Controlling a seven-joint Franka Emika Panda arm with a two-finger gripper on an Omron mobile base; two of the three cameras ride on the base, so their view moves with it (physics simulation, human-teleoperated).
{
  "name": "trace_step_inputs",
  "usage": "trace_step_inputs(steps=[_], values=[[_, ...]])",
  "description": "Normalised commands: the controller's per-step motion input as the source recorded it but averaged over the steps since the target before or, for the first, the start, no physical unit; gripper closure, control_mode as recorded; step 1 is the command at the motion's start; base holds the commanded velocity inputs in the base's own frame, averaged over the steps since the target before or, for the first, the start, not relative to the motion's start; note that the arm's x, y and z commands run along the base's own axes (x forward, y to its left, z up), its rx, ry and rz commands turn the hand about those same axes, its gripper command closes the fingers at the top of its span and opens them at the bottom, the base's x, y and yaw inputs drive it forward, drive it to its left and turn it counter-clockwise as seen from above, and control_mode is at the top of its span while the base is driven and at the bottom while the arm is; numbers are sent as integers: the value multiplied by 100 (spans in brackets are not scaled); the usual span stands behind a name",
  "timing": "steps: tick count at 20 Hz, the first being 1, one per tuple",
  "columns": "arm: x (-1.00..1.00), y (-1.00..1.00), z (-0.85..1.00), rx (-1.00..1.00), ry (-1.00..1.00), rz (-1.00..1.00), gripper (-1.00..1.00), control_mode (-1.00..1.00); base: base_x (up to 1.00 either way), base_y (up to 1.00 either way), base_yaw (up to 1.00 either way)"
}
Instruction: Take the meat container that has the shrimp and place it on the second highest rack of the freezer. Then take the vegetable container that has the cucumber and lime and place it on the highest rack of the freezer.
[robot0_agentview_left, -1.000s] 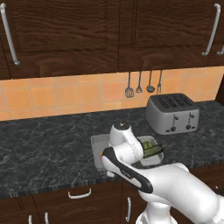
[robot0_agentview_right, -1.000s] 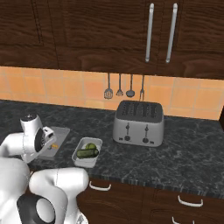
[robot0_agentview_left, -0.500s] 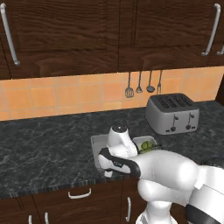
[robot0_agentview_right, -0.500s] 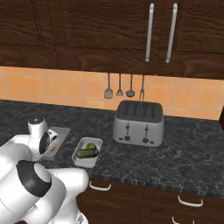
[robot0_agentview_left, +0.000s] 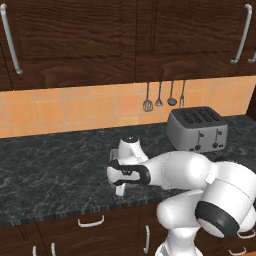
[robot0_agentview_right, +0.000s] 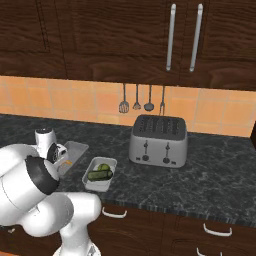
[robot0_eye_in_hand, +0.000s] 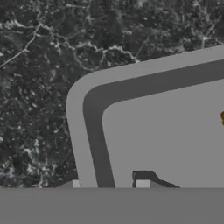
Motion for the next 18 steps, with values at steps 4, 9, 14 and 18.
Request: trace_step_inputs(steps=[4,9,14,18], values=[[-33,0,37,-3,-12,23,100,-100,0,0,0],[-25,-32,95,0,-24,31,100,-100,0,0,0],[-32,-59,75,-1,-25,29,100,-100,0,0,0],[-30,-89,91,0,-3,11,100,-100,0,0,0]])
